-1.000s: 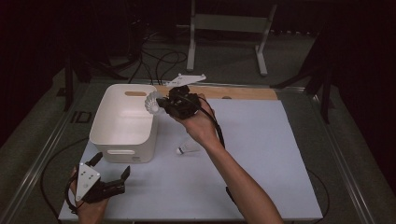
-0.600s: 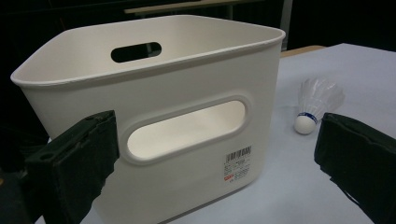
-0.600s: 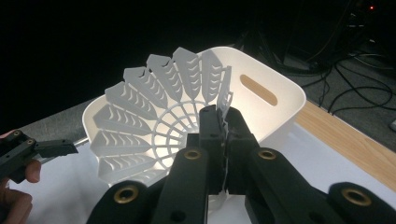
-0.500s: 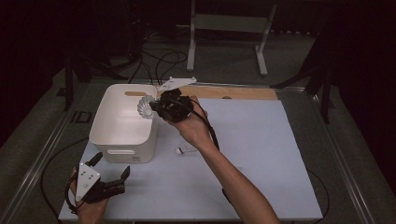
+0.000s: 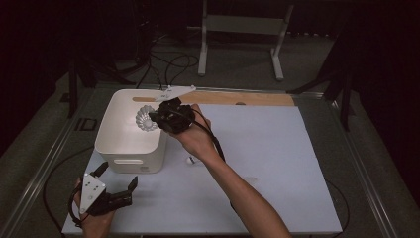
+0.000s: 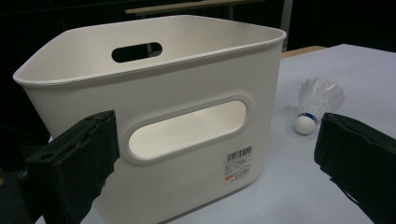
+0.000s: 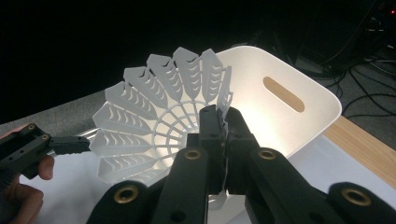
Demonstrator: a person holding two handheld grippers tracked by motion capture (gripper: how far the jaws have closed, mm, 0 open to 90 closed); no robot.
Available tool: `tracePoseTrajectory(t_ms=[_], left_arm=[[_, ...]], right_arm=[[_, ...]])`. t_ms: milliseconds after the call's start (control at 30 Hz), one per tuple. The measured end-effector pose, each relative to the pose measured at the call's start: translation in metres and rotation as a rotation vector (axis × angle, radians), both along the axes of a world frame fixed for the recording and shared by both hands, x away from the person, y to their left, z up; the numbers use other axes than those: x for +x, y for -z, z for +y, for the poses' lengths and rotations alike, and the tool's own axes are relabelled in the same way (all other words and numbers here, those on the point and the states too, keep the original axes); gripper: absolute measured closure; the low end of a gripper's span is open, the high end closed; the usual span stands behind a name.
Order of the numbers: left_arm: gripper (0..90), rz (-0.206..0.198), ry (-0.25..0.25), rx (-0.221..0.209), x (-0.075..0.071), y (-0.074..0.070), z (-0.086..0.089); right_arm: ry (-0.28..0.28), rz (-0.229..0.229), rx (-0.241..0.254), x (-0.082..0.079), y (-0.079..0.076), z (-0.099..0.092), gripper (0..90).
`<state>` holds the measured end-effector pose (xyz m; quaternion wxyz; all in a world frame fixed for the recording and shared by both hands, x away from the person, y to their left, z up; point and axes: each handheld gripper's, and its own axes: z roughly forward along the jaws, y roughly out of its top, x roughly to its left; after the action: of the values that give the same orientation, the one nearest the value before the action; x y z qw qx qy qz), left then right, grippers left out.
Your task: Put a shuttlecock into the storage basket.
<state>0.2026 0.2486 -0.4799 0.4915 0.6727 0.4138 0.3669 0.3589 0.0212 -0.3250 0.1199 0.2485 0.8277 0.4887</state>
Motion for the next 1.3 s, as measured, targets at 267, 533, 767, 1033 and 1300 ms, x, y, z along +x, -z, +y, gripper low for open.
tracePoseTrajectory(t_ms=[267,533,767,1033,1300], left_arm=[[0.5,-0.002,0.000,0.001,0.000,0.000,0.000],[0.5,0.000,0.001,0.003,0.000,0.000,0.000],[0.6,-0.001,0.000,0.003,0.000,0.000,-0.001],[0.5,-0.002,0.003,0.005,0.000,0.000,-0.001],[0.5,0.000,0.002,0.004,0.000,0.000,-0.001]], right_arm=[[-0.013,0.045,0.017,0.002,0.000,0.004,40.2],[0.034,0.061,0.035,0.009,0.000,-0.015,18.8],[0.053,0.051,0.019,0.009,0.002,-0.028,13.7],[0.067,0.058,0.018,0.010,0.004,-0.039,12.9],[0.074,0.058,0.018,0.012,0.006,-0.047,12.8]])
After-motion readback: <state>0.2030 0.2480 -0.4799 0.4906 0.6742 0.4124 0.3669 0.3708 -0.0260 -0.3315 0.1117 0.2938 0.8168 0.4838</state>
